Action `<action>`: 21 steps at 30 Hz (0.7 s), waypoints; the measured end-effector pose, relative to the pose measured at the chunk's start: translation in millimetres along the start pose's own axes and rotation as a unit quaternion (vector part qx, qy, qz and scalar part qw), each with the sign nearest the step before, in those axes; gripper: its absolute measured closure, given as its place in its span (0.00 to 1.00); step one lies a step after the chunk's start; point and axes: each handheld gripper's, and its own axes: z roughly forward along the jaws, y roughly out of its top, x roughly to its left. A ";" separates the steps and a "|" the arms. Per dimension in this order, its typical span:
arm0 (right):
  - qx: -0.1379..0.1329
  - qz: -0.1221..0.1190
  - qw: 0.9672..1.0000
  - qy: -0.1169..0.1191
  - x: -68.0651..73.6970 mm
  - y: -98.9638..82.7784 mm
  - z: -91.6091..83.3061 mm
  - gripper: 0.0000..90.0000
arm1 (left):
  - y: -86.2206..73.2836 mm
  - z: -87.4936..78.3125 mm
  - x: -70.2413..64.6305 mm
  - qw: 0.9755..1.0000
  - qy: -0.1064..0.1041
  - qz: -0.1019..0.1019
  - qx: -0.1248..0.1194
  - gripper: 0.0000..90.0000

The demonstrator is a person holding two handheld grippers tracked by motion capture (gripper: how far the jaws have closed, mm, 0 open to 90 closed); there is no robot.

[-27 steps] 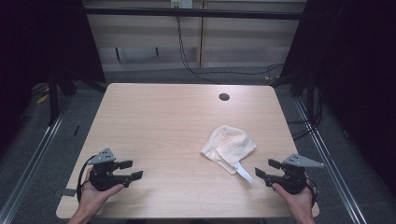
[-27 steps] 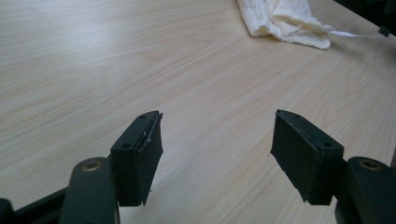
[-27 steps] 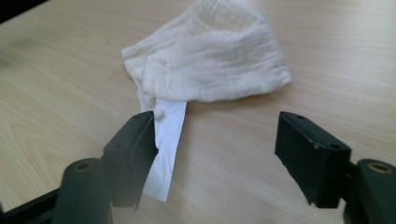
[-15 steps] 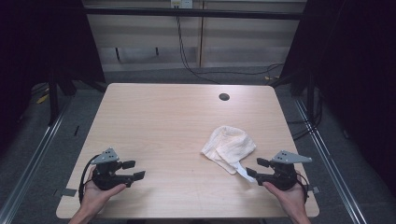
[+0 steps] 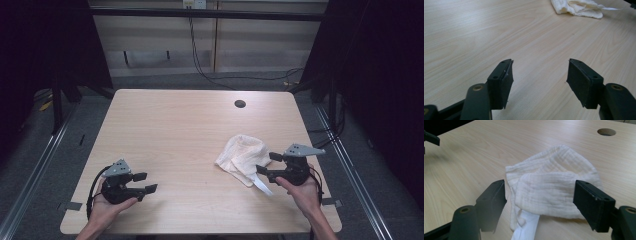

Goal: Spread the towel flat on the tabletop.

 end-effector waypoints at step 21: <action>0.024 0.008 0.999 0.020 -32.5 25.1 21.1 0.31 | 2.5 4.7 -9.3 1.000 -0.014 0.017 0.003 0.37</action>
